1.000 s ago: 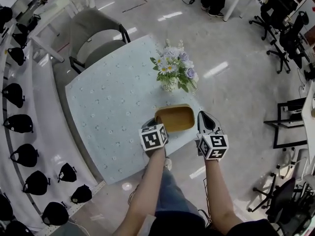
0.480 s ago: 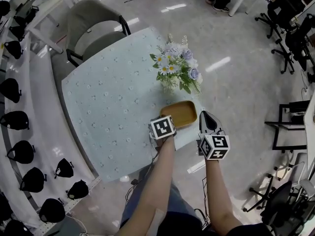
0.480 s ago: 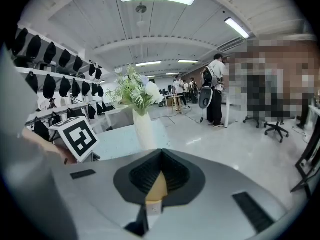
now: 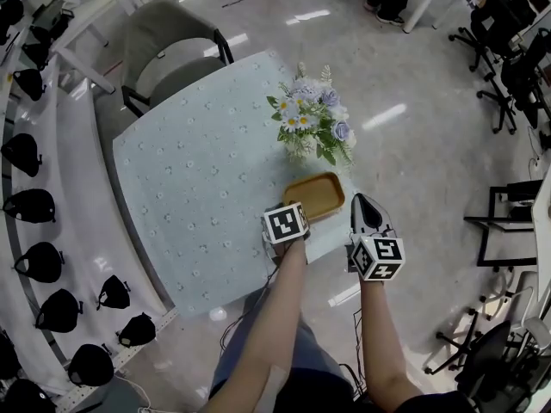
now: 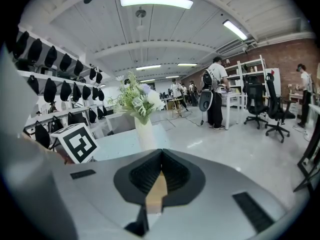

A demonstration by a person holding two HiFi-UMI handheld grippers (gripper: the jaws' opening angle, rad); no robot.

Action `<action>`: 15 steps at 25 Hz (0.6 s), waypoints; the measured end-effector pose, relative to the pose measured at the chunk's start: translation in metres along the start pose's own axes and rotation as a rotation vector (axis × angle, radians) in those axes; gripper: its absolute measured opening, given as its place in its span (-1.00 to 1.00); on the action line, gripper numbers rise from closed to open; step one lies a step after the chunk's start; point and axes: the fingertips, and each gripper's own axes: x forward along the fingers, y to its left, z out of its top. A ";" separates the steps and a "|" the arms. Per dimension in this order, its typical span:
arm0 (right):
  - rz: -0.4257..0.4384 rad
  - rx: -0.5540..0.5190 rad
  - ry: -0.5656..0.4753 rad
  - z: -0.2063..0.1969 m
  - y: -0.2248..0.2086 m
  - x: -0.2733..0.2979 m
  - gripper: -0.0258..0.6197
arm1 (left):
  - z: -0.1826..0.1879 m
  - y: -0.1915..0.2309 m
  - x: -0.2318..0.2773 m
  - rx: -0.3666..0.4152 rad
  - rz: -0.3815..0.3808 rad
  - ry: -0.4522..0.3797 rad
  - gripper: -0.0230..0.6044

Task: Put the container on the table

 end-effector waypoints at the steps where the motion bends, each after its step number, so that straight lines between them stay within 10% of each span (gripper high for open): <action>1: 0.001 0.000 -0.004 0.002 0.001 0.000 -0.92 | 0.000 0.001 -0.002 0.002 -0.005 -0.002 -0.64; 6: 0.011 0.007 -0.036 0.014 0.013 -0.005 -0.92 | 0.010 0.009 -0.030 0.020 -0.047 -0.079 -0.65; 15: 0.040 0.001 -0.176 0.070 0.052 -0.038 -0.92 | 0.090 0.021 -0.159 0.206 -0.147 -0.474 -0.82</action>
